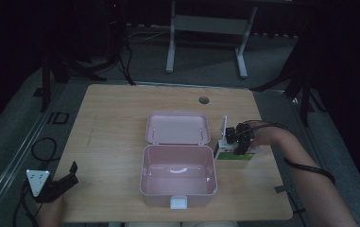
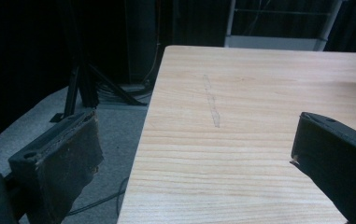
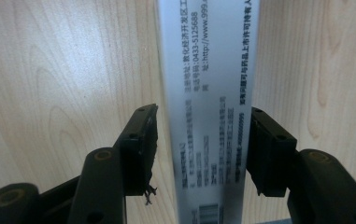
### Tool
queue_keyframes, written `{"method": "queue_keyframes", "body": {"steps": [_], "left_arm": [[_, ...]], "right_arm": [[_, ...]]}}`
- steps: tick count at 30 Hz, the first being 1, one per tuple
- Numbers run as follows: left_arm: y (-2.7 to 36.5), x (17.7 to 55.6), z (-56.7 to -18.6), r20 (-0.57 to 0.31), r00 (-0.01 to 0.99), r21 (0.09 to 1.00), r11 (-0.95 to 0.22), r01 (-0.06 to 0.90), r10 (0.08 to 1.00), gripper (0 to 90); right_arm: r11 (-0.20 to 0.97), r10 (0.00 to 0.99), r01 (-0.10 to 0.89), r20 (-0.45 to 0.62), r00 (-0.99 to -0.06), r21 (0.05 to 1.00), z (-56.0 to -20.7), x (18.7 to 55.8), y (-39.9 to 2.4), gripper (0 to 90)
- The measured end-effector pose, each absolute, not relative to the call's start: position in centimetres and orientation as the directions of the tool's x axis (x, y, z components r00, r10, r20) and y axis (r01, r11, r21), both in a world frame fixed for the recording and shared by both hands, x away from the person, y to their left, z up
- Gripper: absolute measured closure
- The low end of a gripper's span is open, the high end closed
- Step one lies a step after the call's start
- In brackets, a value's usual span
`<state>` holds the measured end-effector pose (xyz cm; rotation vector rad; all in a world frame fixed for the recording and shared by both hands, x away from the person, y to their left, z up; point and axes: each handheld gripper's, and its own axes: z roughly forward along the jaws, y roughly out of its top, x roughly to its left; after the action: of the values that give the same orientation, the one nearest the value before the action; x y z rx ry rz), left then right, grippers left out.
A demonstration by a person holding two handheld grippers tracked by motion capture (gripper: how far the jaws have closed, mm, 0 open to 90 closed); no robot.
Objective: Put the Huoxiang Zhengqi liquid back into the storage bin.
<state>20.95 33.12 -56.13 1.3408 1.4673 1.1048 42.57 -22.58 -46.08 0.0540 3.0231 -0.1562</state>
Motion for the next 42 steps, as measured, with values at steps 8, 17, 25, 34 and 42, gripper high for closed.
{"method": "queue_keyframes", "body": {"steps": [8,17,25,34,42], "left_arm": [[33.1,21.0,-56.1,-0.017,-0.077,0.965,0.037,0.259,0.997,2.0],[33.0,21.0,-56.2,-0.010,-0.076,0.964,0.029,0.264,0.997,2.0],[33.0,21.0,-56.2,-0.009,-0.076,0.964,0.029,0.264,0.997,2.0],[33.0,21.0,-56.2,-0.006,-0.077,0.964,0.026,0.265,0.997,2.1],[33.0,21.0,-56.2,-0.007,-0.079,0.964,0.028,0.264,0.997,2.0]], "right_arm": [[0.994,0.017,0.028,-0.096,-0.995,-0.107,-46.9,43.0,-22.7,56.9],[0.993,0.011,0.018,-0.061,-0.998,-0.119,-46.9,43.0,-22.6,62.4],[0.995,0.011,0.013,-0.020,-1.000,-0.104,-46.4,42.4,-22.4,63.2],[0.993,-0.012,-0.014,0.014,-1.000,-0.117,-45.7,40.7,-22.2,63.1],[0.992,-0.008,-0.011,0.021,-1.000,-0.127,-45.6,39.2,-22.5,63.1]]}}
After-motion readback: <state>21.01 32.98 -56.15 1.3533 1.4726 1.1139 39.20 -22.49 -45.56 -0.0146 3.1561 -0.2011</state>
